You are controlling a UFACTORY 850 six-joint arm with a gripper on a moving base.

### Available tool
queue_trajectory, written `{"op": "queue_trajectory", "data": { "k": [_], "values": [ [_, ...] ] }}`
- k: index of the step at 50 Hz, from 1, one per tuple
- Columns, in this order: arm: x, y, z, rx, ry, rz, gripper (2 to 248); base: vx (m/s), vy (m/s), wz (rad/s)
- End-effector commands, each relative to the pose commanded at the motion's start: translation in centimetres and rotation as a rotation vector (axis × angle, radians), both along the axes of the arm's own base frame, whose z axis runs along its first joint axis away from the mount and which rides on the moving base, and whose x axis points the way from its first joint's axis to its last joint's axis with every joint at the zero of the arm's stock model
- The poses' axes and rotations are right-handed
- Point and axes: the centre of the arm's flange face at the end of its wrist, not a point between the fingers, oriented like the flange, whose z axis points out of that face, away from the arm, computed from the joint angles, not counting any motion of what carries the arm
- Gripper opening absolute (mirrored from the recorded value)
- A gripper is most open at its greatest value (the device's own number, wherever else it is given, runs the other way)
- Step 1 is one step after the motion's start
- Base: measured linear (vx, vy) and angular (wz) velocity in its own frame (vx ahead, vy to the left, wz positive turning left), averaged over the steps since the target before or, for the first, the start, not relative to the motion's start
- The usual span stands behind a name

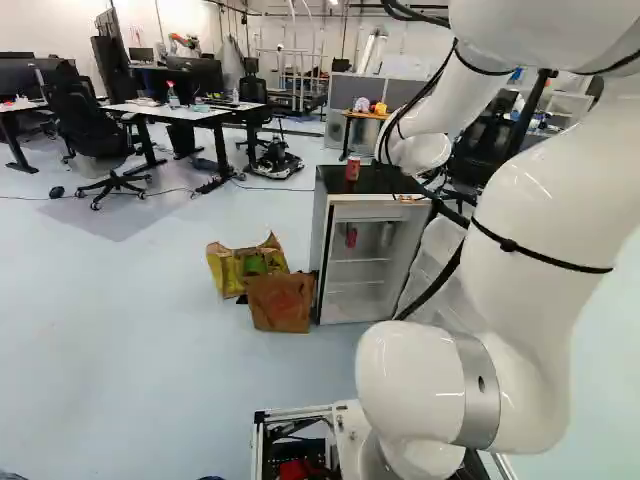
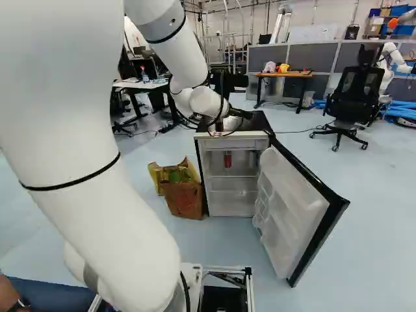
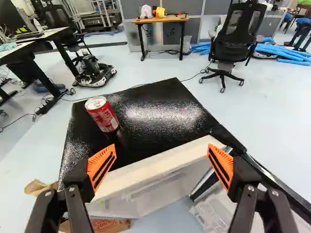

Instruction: Grab a drink from the fridge

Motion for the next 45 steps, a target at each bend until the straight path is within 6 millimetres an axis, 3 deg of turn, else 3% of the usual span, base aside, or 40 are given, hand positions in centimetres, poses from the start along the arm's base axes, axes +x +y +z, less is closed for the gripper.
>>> {"op": "queue_trajectory", "data": {
  "k": [16,45],
  "values": [
    [-2.5,-1.8,1.4,0.009,0.015,-0.048,247,0.0,0.0,0.0],
    [-6.1,-5.4,0.6,0.051,0.101,-0.144,247,0.0,0.0,0.0]
  ]
}}
